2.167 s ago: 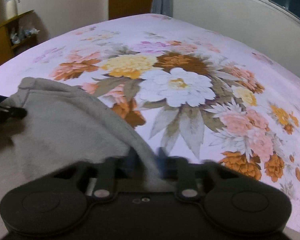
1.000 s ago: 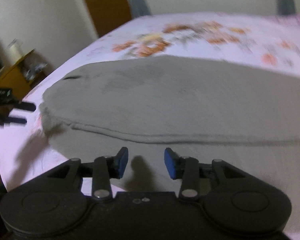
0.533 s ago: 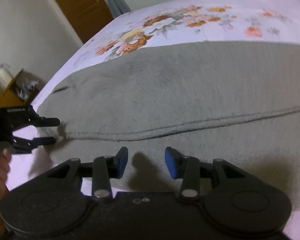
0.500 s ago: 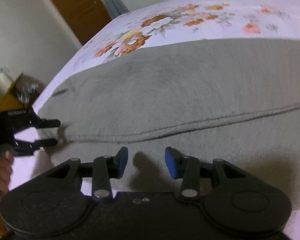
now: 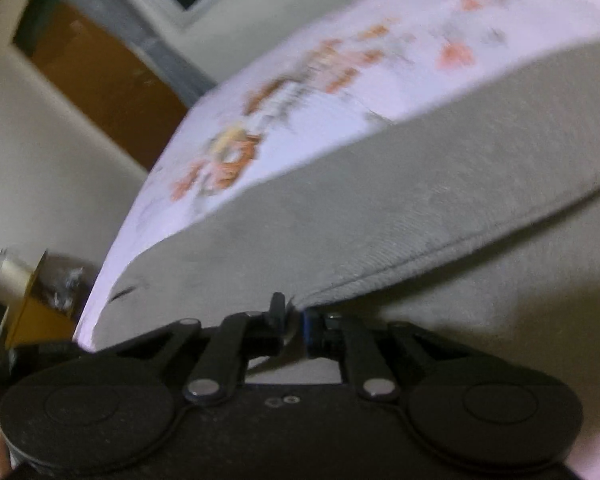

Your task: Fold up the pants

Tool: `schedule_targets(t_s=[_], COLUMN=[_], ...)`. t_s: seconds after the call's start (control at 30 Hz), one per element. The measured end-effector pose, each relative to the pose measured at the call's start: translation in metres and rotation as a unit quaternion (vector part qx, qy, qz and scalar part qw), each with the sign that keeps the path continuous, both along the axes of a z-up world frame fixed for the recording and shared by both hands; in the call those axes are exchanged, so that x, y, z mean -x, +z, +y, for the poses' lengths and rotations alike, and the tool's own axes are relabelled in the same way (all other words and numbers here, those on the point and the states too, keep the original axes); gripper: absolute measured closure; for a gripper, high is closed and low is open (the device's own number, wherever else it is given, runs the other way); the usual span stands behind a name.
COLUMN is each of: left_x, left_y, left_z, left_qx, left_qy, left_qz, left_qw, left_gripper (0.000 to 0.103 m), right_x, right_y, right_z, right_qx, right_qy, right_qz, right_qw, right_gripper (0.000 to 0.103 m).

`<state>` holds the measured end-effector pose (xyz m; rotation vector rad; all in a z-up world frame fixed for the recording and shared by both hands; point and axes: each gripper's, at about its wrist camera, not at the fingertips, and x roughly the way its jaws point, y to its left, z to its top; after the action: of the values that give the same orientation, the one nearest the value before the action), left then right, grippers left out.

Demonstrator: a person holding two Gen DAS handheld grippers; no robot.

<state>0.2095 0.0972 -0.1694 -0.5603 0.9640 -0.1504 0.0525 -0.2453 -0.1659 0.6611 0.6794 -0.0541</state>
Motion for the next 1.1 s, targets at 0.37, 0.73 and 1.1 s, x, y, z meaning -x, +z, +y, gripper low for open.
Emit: schedule_targets(t_s=[0.37, 0.73, 1.1], left_x=[0.027, 0.059, 0.072], left_y=[-0.011, 0.027, 0.012], left_z=[0.024, 0.017, -0.074], left_qx=[-0.07, -0.126, -0.14], left_qy=[-0.035, -0.047, -0.139], left_qz=[-0.014, -0.066, -0.062], left_qw=[0.9969, 0.9887, 0.9784], left_gripper=[0.088, 0.065, 0.06], right_x=[0.019, 0.038, 0.116], right_y=[-0.011, -0.006, -0.005], right_z=[0.036, 0.02, -0.097], right_qx=[0.039, 0.037, -0.013], right_qy=[0.052, 0.035, -0.139], right_qz=[0.042, 0.051, 0.037], right_qw=[0.997, 0.997, 0.989], right_gripper=[0.095, 0.061, 0.05])
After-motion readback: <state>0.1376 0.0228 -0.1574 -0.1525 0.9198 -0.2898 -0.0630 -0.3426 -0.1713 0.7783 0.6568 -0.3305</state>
